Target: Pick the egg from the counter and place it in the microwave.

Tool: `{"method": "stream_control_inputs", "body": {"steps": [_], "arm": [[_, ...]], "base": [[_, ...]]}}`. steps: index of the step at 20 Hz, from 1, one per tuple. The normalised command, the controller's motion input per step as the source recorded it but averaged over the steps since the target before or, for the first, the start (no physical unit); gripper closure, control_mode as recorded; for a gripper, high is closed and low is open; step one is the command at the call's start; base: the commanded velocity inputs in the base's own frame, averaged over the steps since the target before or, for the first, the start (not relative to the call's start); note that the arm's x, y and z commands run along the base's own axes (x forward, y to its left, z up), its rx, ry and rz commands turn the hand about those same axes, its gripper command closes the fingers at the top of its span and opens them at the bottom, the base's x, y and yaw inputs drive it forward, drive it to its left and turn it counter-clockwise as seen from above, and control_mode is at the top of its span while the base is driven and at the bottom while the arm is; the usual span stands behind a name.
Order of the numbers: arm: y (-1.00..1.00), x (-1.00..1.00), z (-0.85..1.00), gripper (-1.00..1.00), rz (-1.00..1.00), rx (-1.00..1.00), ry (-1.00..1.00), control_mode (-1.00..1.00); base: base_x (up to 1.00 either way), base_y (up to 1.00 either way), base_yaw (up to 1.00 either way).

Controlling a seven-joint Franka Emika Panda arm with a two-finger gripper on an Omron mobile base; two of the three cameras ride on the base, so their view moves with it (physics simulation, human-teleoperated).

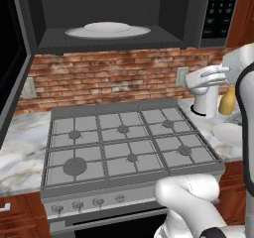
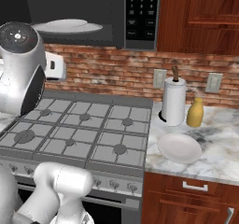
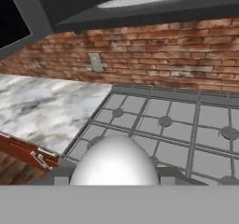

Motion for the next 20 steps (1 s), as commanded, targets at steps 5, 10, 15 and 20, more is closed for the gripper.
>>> {"method": "stream_control_inputs", "body": {"steps": [5,10,15,20], "arm": [[0.99,0.38,0.78,1.00,-0.06,0.00,-0.32,-1.00],[0.67,0.70,0.69,1.00,-0.15,0.00,-0.18,-1.00],[0.27,1.00,0.30,1.00,-0.07,0.00,-0.01,-1.00],[-0.01,1.00,0.00,1.00,-0.04,0.00,0.00,-1.00]], "base": [[0.00,0.00,0.00],[0.00,0.00,0.00],[0.00,0.00,0.00],[0.00,0.00,0.00]]}}
